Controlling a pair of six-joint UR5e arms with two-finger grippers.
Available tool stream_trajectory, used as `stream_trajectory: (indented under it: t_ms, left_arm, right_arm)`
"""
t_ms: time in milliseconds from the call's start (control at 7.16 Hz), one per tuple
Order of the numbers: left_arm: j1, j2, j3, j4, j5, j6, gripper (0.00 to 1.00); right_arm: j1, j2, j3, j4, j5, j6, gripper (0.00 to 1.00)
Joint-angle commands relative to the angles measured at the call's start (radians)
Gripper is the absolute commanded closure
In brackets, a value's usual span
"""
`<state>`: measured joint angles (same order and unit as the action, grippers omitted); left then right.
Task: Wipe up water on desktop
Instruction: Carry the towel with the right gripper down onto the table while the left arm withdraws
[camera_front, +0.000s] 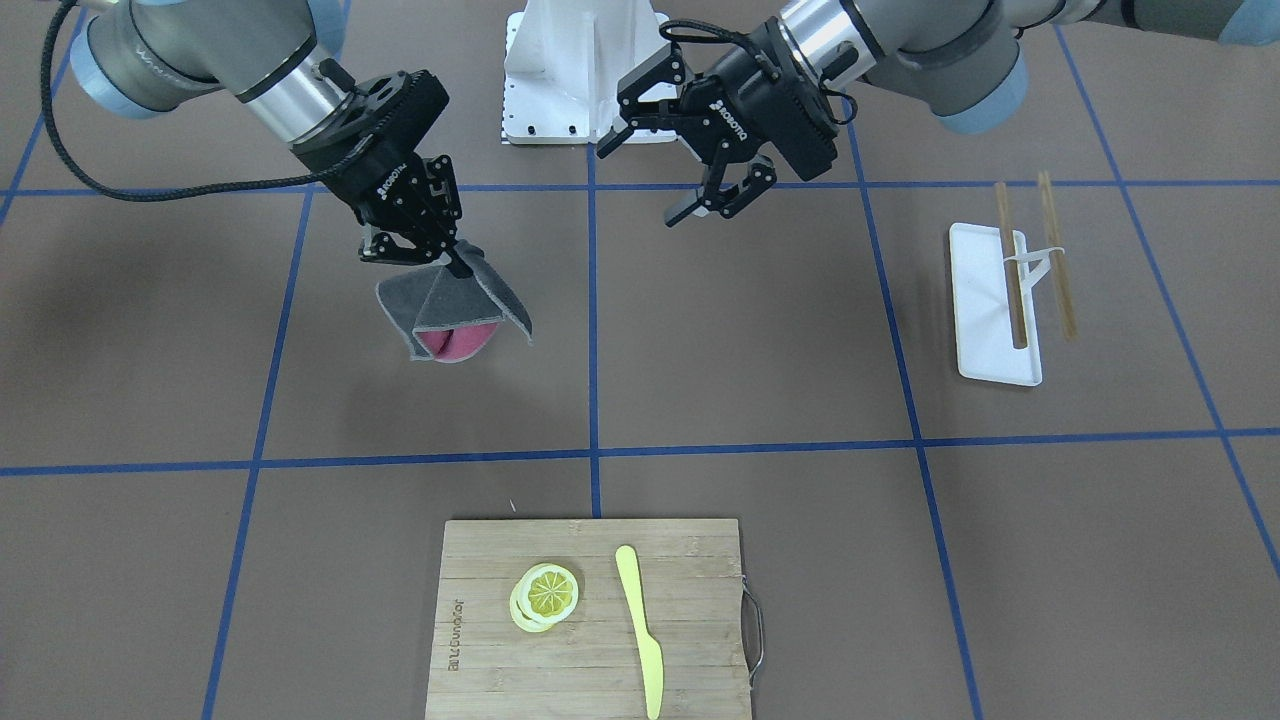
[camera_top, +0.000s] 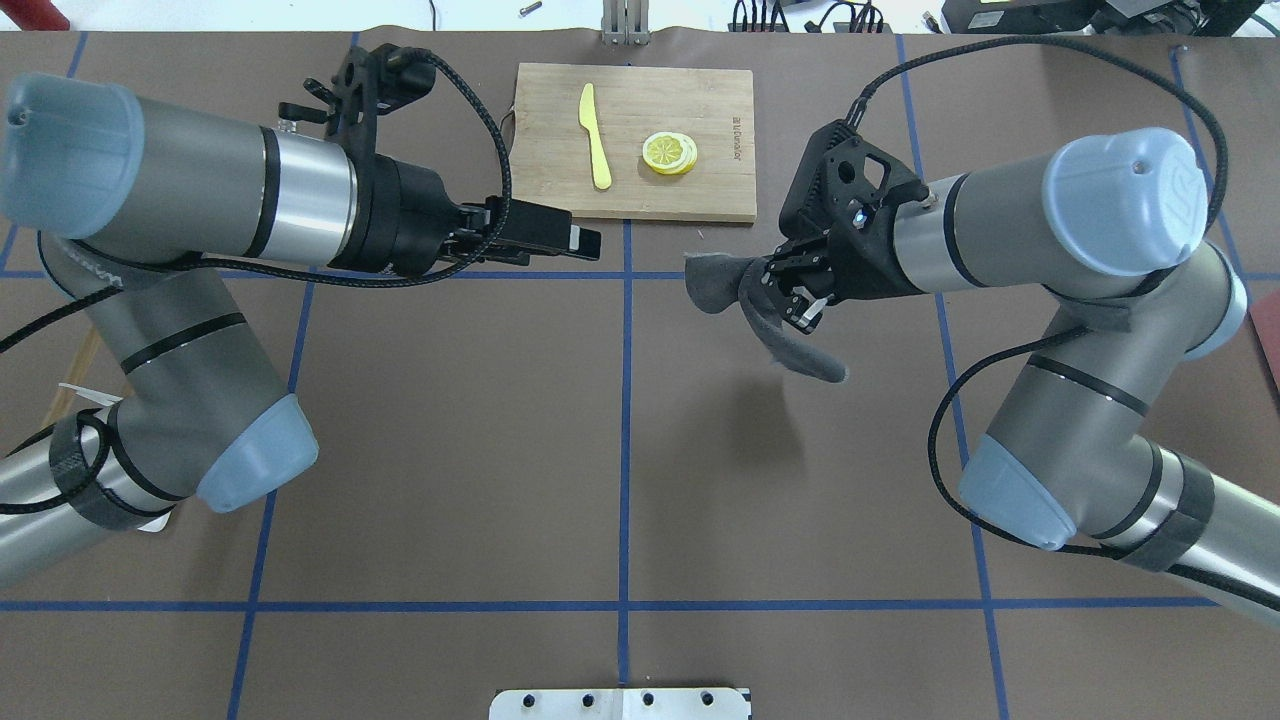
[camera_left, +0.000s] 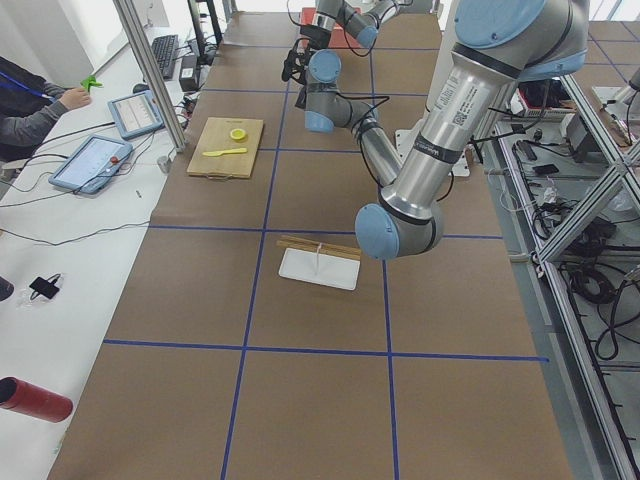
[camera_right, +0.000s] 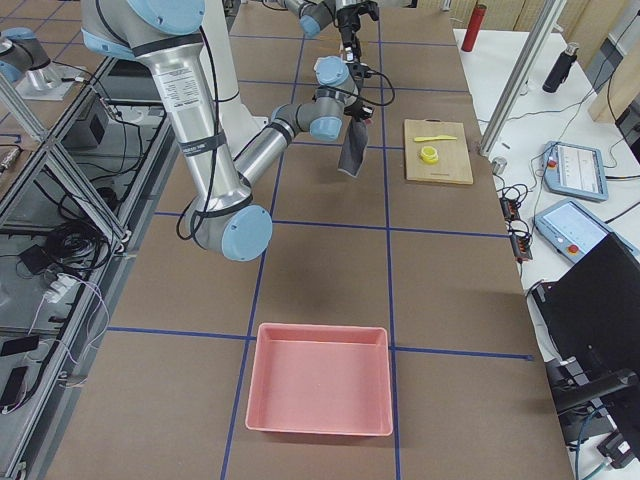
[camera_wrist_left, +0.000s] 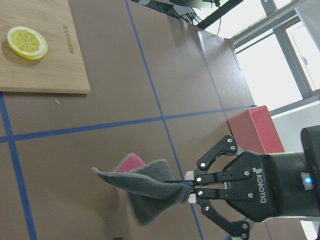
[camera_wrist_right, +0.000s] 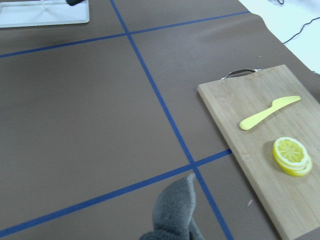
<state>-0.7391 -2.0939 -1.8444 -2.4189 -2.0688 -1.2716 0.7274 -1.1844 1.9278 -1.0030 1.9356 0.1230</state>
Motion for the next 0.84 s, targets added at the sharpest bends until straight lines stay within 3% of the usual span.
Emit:
stream_trajectory:
  t_ms: [0, 140, 279, 559, 699]
  left_arm:
    - [-0.113, 0.082, 0.002, 0.004, -0.007, 0.032, 0.02]
    - [-0.181, 0.103, 0.004, 0.05, -0.013, 0.034, 0.02]
    - [-0.253, 0.109, -0.002, 0.169, -0.048, 0.152, 0.02]
    - [-0.357, 0.254, -0.024, 0.318, -0.06, 0.457, 0.01]
    - [-0.42, 0.318, -0.022, 0.381, -0.127, 0.562, 0.01]
  right_arm:
    - [0.088, -0.007, -0.004, -0.003, -0.003, 0.105, 1.0]
    - [0.13, -0.015, -0.007, -0.043, -0.003, 0.169, 1.0]
    - [0.179, -0.023, -0.007, -0.128, -0.003, 0.176, 1.0]
    - [0.274, -0.101, -0.007, -0.258, 0.0, 0.181, 1.0]
    - [0.324, -0.134, -0.006, -0.275, 0.025, 0.204, 1.0]
